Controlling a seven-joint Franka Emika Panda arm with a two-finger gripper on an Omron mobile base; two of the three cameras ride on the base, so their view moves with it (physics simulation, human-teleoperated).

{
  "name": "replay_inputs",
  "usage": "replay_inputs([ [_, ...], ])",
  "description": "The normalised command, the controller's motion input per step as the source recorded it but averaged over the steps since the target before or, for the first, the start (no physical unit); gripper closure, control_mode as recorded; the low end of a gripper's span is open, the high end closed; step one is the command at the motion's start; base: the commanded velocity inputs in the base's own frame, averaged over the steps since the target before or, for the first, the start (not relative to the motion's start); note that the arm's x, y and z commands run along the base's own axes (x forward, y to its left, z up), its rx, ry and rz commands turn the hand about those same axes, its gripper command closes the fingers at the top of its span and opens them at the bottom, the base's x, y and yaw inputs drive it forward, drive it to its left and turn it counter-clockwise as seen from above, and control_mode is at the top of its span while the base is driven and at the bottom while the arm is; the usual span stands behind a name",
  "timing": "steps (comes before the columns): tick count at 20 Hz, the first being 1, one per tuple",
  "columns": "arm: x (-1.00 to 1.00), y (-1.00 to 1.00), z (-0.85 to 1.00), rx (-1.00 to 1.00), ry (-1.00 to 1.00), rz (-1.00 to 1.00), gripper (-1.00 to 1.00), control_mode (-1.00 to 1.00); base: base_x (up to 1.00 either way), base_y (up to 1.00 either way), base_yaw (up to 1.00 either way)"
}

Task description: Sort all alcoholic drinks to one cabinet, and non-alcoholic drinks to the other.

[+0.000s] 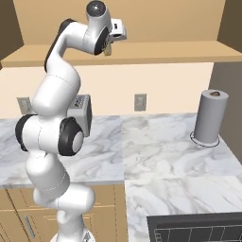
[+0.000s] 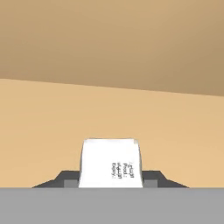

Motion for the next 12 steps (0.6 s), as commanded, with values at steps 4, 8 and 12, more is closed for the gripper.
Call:
replay_inputs([
  [4, 0.27, -0.01, -0.06, 0.00, 0.02, 0.00, 1.00, -1.00, 0.00, 0.00, 0.00],
  [8, 0.22, 0.00, -0.06, 0.00, 0.02, 0.00, 1.00, -1.00, 0.00, 0.00, 0.00],
  [12, 0.17, 0.00, -0.02, 0.00, 0.02, 0.00, 1.00, -1.00, 0.00, 0.00, 0.00],
])
